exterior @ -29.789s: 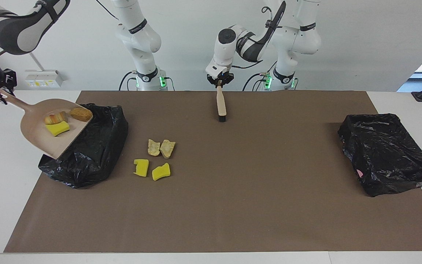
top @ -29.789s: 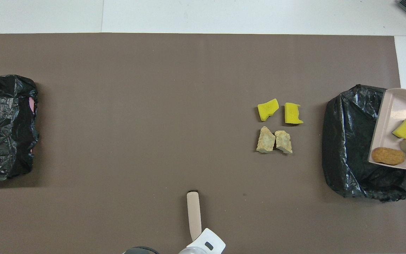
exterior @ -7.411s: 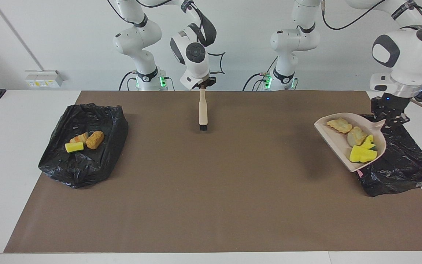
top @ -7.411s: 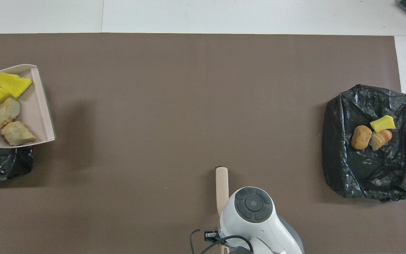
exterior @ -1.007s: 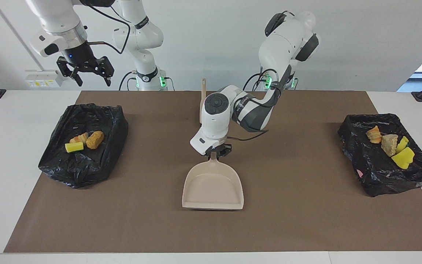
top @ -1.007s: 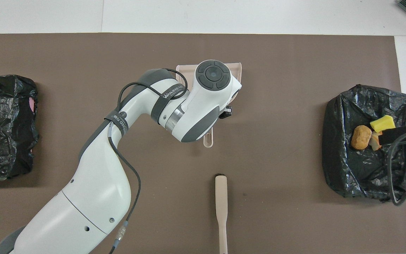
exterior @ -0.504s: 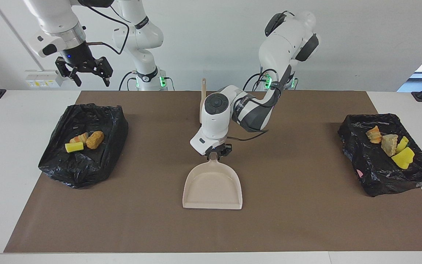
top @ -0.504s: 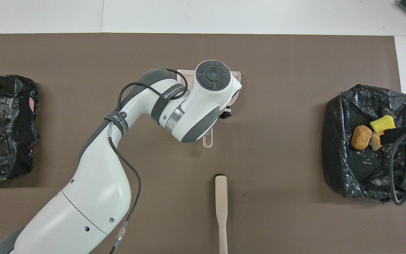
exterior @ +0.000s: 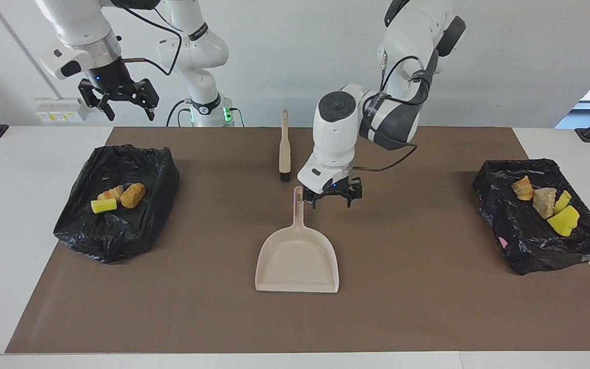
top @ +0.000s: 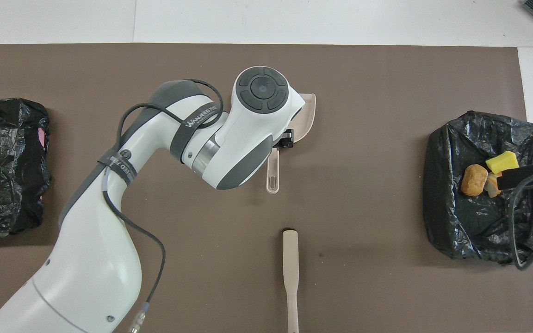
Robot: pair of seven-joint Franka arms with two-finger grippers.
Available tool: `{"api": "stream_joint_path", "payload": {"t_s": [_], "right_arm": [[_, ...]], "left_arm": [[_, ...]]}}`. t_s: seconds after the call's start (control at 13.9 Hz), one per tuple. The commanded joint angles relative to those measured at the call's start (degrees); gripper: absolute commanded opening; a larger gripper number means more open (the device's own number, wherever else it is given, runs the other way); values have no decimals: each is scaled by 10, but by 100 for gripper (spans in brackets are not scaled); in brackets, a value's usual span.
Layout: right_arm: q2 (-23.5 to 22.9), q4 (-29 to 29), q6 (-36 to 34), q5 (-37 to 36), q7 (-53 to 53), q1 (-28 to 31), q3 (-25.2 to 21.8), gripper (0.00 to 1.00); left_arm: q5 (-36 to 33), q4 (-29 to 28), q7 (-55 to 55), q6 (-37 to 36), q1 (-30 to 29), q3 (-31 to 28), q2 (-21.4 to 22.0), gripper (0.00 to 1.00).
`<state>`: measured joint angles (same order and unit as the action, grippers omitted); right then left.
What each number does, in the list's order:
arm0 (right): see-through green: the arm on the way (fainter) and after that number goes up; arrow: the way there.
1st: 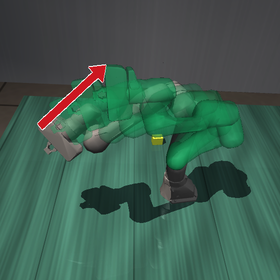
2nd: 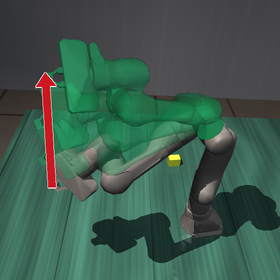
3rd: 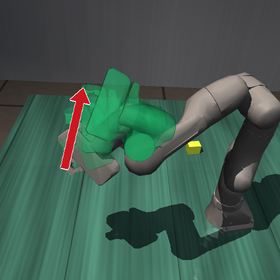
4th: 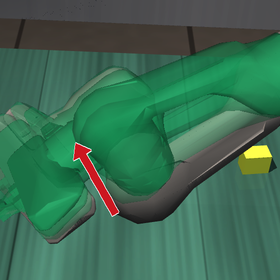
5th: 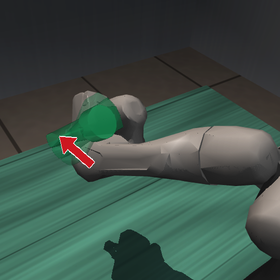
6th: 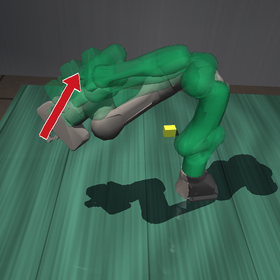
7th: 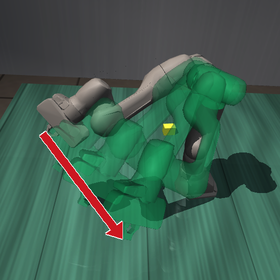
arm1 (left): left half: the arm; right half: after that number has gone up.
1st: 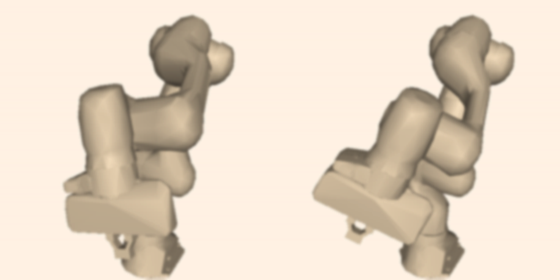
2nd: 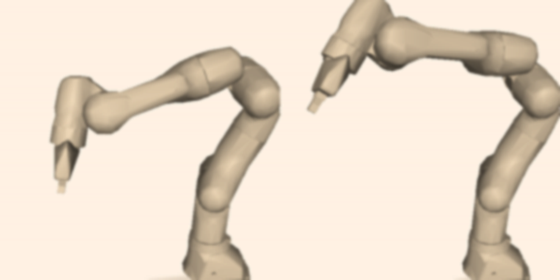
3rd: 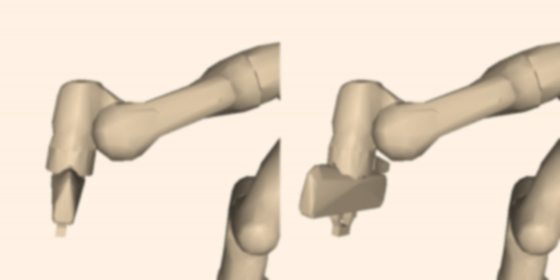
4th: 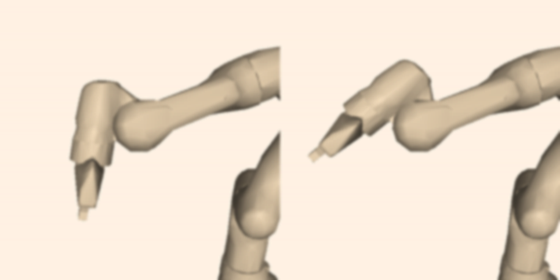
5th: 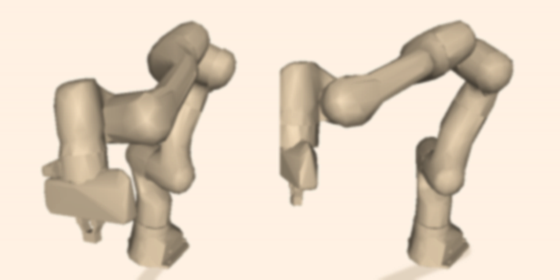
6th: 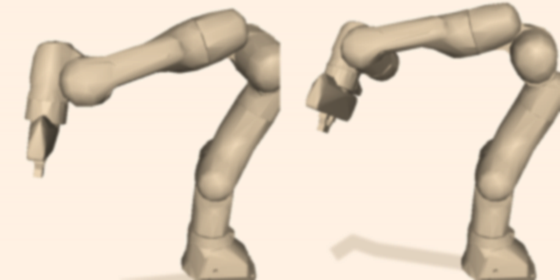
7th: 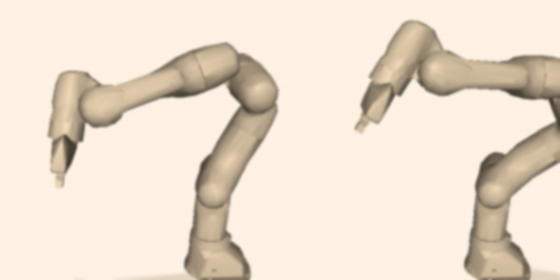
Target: Sweep and dump trash in bin
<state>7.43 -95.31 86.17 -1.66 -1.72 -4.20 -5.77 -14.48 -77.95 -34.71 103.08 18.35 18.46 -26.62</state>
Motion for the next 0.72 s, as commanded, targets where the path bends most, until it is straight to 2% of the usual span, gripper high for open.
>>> {"api": "stream_joint_path", "payload": {"t_s": [0.0,0.14,0.29,0.43,0.65], "right_arm": [[0,2,-1,0,-7,4,3,100],[0,2,-1,0,-7,4,3,100],[0,1,-1,0,-7,4,3,100],[1,1,-1,0,-7,4,3,100],[1,1,0,0,-7,4,2,100]], "left_arm": [[43,-75,84,5,-8,-59,82,100],[102,-121,195,4,-7,-125,152,100],[120,-154,268,-19,-9,-166,207,100],[121,-162,334,-78,-9,-201,243,100],[122,-164,384,-107,-10,-249,285,100]]}}
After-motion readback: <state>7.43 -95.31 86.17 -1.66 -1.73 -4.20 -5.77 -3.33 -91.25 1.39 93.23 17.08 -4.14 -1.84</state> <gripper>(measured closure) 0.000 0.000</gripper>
